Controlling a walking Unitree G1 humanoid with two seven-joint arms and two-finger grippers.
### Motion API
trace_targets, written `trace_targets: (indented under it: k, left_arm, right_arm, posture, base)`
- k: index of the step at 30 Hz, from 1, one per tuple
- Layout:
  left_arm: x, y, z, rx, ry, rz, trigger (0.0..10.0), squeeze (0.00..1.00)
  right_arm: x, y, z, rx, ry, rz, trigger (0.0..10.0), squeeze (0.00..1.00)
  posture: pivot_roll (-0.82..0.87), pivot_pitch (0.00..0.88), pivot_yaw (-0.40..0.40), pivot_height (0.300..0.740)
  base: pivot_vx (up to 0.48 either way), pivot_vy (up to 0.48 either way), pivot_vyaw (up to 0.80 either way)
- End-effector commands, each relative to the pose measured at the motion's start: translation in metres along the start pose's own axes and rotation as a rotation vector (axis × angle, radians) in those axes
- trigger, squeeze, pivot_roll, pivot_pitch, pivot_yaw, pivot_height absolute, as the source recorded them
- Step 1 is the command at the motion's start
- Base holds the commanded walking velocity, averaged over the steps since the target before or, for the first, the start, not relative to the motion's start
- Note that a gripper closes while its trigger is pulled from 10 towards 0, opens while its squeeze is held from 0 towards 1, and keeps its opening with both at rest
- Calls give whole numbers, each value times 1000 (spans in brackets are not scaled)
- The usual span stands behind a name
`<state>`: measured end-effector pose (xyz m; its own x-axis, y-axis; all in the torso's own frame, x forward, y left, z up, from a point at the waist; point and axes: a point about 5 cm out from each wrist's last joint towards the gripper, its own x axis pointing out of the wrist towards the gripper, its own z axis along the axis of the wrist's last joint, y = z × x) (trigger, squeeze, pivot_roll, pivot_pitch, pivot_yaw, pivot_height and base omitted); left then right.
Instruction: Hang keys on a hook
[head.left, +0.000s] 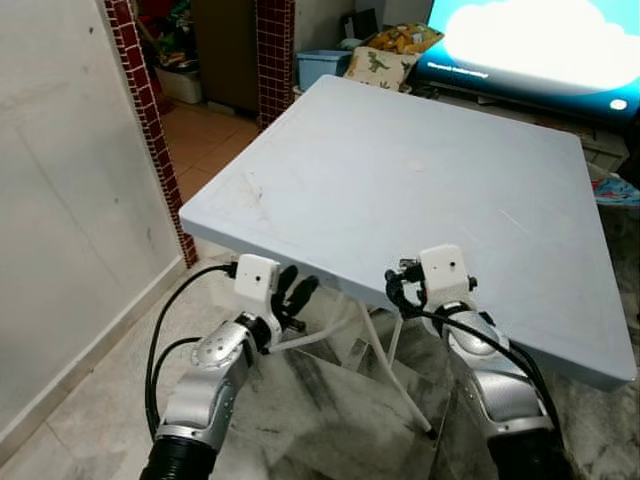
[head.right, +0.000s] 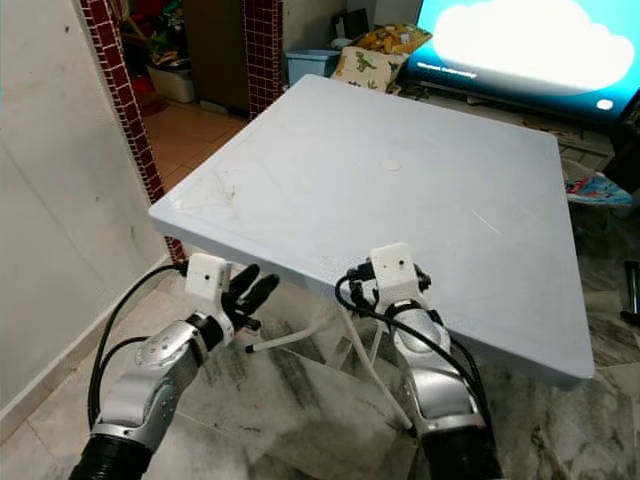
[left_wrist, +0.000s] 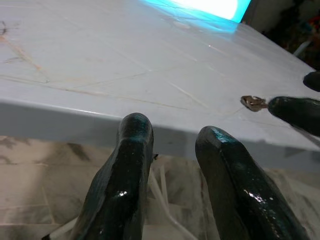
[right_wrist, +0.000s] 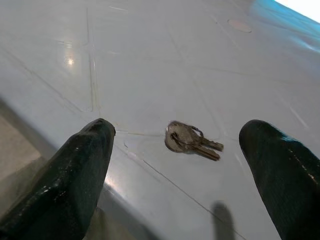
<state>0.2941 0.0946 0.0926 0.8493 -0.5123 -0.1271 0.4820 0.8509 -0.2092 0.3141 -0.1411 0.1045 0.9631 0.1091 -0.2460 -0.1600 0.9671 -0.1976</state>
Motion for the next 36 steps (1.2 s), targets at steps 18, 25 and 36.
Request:
trace_targets:
  k: [18,25,36]
  left_arm:
    - [8,6,3,-45,-20,33,10000,0]
    - [5,4,0,-70,-10,18,10000,0]
    - [7,-17,1,-70,28,-175,10000,0]
  right_arm:
    - [1,-13,-18,93,-35,-134,10000,0]
    - [-1,-16,-16,76,-51,-129,10000,0]
    - [12,-36,-13,77,-32,-221,10000,0]
  posture:
    - [-93,0,82,740]
    - [-97,0,81,740]
    - [-105,0,84,740]
  base:
    - [0,0,0]
    - [0,0,0]
    - [0,0,0]
